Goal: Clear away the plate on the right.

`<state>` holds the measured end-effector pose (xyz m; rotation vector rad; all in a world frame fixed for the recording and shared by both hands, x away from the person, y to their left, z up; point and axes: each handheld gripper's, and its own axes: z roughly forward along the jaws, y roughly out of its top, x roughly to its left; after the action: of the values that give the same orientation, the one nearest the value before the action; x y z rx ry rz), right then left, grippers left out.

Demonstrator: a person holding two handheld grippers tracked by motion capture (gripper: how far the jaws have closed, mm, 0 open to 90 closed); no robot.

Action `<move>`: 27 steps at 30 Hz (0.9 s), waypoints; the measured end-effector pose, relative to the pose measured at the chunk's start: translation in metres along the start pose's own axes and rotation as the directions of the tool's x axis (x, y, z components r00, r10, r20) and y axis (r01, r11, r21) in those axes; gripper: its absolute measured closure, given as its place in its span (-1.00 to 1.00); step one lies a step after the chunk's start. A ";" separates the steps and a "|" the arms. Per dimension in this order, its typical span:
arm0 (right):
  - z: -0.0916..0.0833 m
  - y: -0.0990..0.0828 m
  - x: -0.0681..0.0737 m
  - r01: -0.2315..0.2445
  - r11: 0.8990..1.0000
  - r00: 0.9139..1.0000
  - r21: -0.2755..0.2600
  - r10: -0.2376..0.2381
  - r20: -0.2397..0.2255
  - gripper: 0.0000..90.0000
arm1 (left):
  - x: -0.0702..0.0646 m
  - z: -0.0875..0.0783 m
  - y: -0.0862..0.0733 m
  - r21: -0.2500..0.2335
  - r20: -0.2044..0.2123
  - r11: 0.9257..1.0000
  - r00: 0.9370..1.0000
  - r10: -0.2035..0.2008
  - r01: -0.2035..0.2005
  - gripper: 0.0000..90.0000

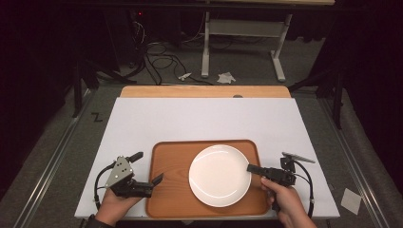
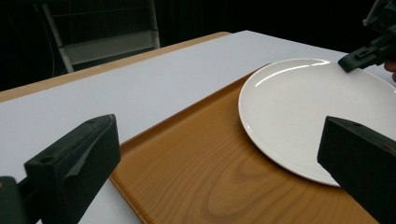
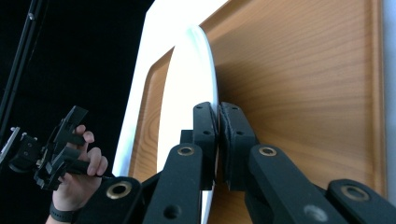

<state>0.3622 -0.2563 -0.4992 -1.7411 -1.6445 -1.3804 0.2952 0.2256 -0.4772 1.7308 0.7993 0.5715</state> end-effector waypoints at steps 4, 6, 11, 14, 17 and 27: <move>-0.001 0.000 0.000 -0.001 1.000 1.000 0.004 0.001 0.006 0.96 | 0.000 0.000 0.000 0.004 0.003 1.000 1.000 -0.001 0.001 -1.00; -0.001 0.000 0.000 -0.007 1.000 1.000 0.008 0.007 0.016 0.96 | 0.000 0.001 -0.001 0.004 0.003 1.000 1.000 -0.003 0.003 -1.00; 0.002 0.000 -0.003 -0.005 1.000 0.998 0.028 0.003 0.068 0.97 | -0.001 0.001 0.000 0.011 0.008 1.000 1.000 0.007 -0.007 -1.00; 0.003 0.001 -0.004 -0.012 0.999 0.996 0.042 0.008 0.084 0.96 | -0.002 0.001 -0.001 0.016 0.013 1.000 1.000 0.011 -0.011 -1.00; 0.005 0.000 -0.004 -0.001 0.998 0.992 0.057 -0.006 0.125 0.93 | -0.002 0.002 -0.001 0.022 0.014 1.000 1.000 0.014 -0.014 -1.00; 0.014 -0.003 -0.001 0.026 0.994 0.976 0.105 -0.048 0.211 0.77 | -0.003 0.002 -0.002 0.033 0.023 0.999 1.000 0.014 -0.015 -1.00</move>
<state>0.3654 -0.2447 -0.5071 -1.8604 -1.8339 -1.1358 0.2942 0.2220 -0.4796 1.7720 0.7852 0.5500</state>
